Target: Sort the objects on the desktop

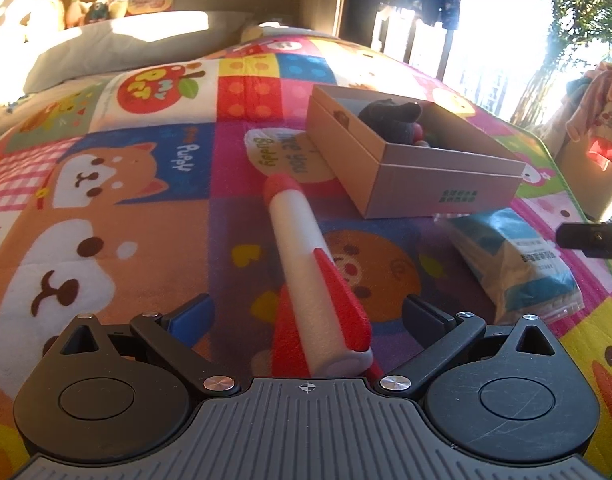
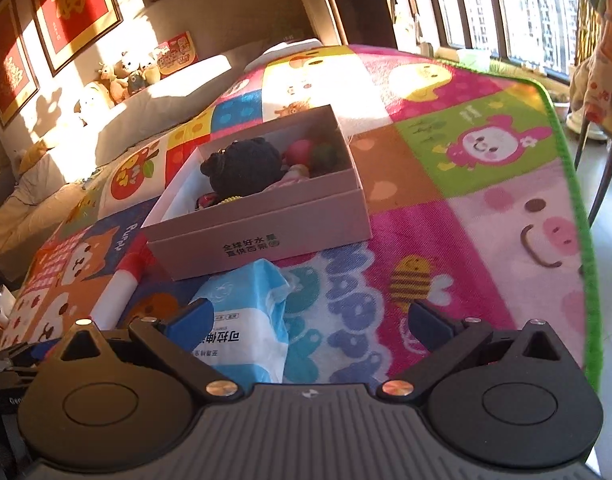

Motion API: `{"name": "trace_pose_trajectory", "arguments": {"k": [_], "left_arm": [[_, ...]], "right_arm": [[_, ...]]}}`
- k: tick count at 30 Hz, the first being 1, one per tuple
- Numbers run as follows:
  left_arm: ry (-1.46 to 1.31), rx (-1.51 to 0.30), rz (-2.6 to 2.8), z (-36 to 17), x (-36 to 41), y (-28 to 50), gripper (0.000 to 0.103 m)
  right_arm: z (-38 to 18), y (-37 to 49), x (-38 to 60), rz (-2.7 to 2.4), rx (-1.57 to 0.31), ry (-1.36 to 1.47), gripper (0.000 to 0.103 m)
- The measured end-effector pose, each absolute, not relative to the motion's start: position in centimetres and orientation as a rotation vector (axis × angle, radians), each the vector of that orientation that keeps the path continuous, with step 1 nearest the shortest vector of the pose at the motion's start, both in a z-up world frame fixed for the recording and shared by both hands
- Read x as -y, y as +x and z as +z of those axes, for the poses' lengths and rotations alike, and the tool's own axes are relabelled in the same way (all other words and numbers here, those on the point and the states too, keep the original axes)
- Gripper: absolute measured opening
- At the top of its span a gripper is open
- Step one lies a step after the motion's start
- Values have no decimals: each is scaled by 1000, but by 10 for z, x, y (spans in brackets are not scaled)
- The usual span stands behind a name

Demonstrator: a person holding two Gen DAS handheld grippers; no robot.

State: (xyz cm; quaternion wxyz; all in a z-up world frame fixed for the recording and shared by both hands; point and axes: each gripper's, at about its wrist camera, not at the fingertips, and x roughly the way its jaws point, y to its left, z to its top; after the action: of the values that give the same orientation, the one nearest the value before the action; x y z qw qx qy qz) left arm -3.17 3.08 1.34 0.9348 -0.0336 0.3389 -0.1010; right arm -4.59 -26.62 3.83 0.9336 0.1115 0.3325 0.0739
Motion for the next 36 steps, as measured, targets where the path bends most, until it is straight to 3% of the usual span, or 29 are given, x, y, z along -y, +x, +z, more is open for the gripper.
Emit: {"name": "trace_pose_trajectory", "arguments": {"k": [10, 18, 29, 36], "left_arm": [[12, -647, -205, 34, -20, -41, 103], [-13, -679, -271, 31, -12, -41, 103], [-14, -689, -289, 29, -9, -44, 103], [-47, -690, -220, 32, -26, -43, 103]], "right_arm": [[36, -58, 262, 123, -672, 126, 103], [17, -42, 313, -3, -783, 404, 103], [16, -35, 287, 14, -827, 201, 103], [48, -29, 281, 101, -737, 240, 103]]}}
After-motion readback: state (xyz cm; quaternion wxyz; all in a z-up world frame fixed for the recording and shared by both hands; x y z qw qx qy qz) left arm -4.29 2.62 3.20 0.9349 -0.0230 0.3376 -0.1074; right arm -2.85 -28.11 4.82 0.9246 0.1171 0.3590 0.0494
